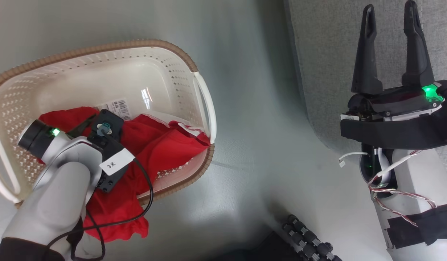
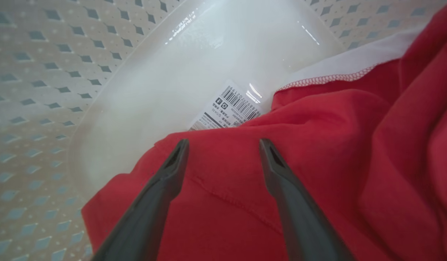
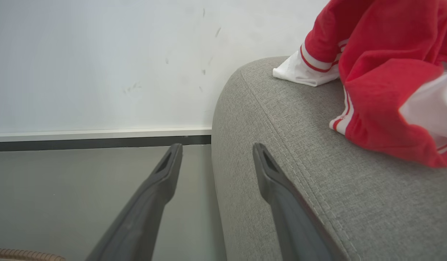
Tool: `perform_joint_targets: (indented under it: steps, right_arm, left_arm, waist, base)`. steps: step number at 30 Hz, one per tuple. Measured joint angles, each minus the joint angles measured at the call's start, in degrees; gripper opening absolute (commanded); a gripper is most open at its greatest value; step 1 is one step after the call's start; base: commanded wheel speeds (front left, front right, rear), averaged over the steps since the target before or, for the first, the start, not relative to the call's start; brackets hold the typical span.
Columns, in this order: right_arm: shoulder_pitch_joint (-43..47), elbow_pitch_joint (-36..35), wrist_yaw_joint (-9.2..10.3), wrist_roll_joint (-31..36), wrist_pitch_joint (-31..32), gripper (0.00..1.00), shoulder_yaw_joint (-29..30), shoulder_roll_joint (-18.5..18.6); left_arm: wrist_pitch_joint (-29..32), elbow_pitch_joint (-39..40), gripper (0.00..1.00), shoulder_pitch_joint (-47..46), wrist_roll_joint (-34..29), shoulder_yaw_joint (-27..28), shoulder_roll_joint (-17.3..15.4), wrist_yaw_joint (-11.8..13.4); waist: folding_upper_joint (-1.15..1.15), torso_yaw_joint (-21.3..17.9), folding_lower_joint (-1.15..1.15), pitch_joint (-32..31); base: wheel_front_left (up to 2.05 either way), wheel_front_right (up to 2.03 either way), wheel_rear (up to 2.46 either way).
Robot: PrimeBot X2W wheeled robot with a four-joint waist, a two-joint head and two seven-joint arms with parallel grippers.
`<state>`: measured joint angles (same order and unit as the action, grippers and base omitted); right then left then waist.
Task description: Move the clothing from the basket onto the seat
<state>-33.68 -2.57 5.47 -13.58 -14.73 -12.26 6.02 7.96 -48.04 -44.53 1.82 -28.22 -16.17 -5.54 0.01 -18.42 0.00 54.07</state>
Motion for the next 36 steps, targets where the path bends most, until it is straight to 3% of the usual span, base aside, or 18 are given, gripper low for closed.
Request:
perform_joint_targets:
  steps: [18,19,20,21,22,32,36]
  right_arm:
    - [0.1,0.6,-0.44,0.6,0.0,1.0,0.1,-1.1]
    - [0.2,0.6,-0.44,0.6,0.0,1.0,0.2,-1.2]
    - [0.2,0.6,-0.45,0.7,0.0,1.0,0.3,-1.2]
    - [0.2,0.6,-0.45,0.7,0.0,1.0,0.4,-1.2]
    - [0.2,0.6,-0.45,0.9,0.0,1.0,0.5,-1.2]
    - [-0.1,1.1,-0.93,1.5,0.0,1.0,0.7,-1.6]
    - [-0.6,2.4,-1.02,1.5,0.0,1.0,1.1,-1.6]
  left_arm:
    - [1.9,-7.1,1.0,-2.4,-3.0,-1.9,0.4,2.2]
    - [2.1,-7.4,0.93,-2.5,-3.1,-2.0,0.5,2.4]
    - [2.1,-7.6,0.43,-2.7,-3.1,-2.1,0.5,2.5]
    - [2.1,-7.9,0.07,-3.0,-3.1,-2.2,0.6,2.5]
    - [2.2,-8.2,0.0,-3.4,-3.3,-2.3,0.7,2.6]
    - [0.7,-9.1,0.0,-4.7,-3.3,-2.2,1.4,2.5]
    - [-1.8,-9.0,0.0,-4.7,-2.1,-1.8,3.6,2.5]
  waist:
    - [-0.01,-1.4,0.0,1.5]
    - [-0.01,-1.4,0.0,1.5]
    - [-0.01,-1.4,0.0,1.6]
    - [-0.01,-1.4,0.0,1.6]
    - [-0.01,-1.4,0.0,1.7]
    - [-0.01,-1.3,0.0,1.7]
    - [-0.01,-1.0,0.0,1.0]
  base:
    - [0.0,0.0,0.0]
    - [0.0,0.0,0.0]
    - [0.0,0.0,0.0]
    - [0.0,0.0,0.0]
    - [0.0,0.0,0.0]
    - [0.0,0.0,0.0]
    - [0.0,0.0,0.0]
